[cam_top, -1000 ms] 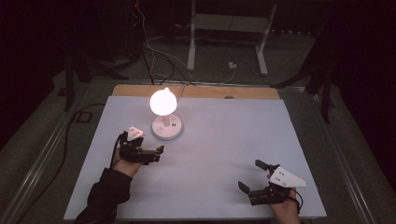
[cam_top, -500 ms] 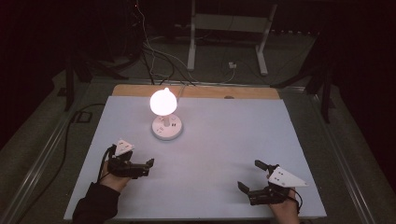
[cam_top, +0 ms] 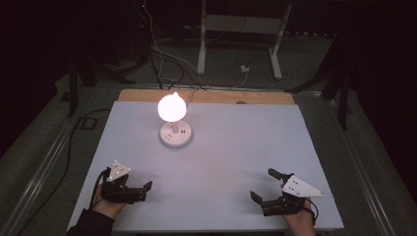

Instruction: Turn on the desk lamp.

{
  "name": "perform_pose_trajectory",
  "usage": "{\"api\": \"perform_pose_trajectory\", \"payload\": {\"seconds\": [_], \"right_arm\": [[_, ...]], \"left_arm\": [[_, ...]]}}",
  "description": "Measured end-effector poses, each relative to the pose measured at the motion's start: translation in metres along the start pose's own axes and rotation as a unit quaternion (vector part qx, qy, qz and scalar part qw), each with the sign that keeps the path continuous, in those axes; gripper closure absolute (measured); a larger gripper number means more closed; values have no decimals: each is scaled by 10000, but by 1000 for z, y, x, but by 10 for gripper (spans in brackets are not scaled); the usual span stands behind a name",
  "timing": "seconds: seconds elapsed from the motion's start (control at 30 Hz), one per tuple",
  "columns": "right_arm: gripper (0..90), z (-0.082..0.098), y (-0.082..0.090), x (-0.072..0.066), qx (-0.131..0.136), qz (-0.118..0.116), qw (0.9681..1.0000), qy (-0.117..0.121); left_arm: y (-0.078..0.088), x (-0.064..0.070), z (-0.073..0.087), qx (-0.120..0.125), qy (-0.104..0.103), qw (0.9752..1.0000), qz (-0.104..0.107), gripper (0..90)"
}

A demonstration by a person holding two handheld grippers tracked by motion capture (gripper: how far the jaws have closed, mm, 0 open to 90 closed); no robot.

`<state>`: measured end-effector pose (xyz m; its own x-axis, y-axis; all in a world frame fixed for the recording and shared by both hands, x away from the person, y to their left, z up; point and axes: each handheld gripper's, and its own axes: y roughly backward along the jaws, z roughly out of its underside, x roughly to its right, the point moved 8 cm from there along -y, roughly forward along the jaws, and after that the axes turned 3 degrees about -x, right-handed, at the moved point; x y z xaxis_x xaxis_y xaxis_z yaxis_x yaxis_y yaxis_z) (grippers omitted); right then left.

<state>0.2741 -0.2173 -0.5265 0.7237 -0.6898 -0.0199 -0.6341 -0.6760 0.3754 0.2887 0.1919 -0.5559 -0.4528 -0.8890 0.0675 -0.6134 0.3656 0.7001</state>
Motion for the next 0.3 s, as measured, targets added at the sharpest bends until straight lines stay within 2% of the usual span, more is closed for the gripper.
{"api": "perform_pose_trajectory", "payload": {"seconds": [0.07,0.13,0.3], "right_arm": [[0,0,0,0,0,-2,10000,11],[0,0,-1,0,-7,-9,10000,10],[0,0,0,0,-8,-6,10000,15]], "left_arm": [[0,1,5,-48,-20,10000,40,5],[0,0,9,-19,-110,9999,-58,5],[-1,-3,9,70,-138,9999,-47,5]]}}
